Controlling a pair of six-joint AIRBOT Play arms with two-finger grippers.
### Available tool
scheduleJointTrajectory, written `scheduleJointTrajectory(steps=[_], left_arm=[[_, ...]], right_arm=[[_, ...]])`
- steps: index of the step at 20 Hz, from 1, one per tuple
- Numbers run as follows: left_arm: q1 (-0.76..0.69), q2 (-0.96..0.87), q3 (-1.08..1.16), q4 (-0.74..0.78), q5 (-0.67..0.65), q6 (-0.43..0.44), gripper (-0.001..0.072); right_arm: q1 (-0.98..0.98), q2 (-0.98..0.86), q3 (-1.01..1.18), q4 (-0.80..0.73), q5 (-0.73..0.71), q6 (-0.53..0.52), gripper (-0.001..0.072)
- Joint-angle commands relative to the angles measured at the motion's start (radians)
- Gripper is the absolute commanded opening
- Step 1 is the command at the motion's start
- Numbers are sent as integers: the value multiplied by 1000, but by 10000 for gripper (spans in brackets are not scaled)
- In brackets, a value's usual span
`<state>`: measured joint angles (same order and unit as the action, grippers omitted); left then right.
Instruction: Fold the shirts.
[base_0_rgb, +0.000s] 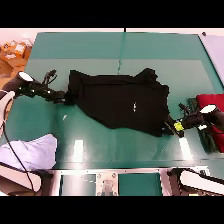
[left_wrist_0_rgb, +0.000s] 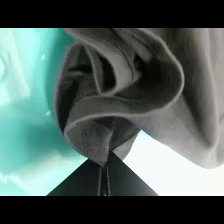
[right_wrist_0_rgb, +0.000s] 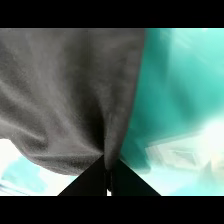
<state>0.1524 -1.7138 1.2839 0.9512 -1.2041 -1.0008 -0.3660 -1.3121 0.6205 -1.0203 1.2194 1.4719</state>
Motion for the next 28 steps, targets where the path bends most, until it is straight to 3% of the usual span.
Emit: scheduleJointTrajectory(steps=[1, 5, 12, 14, 18, 22, 25, 28], left_arm=[[0, 16, 51, 103, -108, -63, 25], [0, 189, 153, 146, -195, -75, 25], [0, 674, 524, 117, -137, -76, 25], [0, 800, 621, 118, -64, -83, 26], [0, 984, 724, 121, 15, -102, 26], [0, 1035, 724, 187, 16, -197, 26], [0, 1003, 654, 270, -13, -307, 26], [0, 894, 528, 206, -68, -319, 26]], right_arm=[[1, 27, 28, 18, 55, -21, 17], [-11, 161, 252, 23, 133, -13, 16], [-44, 368, 953, 42, 343, 75, 17], [-48, 409, 1121, 39, 295, 108, 17], [-68, 510, 1352, 2, 62, 182, 16], [-68, 556, 1399, -127, 14, 260, 17], [-68, 506, 1356, -123, 45, 252, 17], [-67, 412, 1214, -68, 45, 222, 17]])
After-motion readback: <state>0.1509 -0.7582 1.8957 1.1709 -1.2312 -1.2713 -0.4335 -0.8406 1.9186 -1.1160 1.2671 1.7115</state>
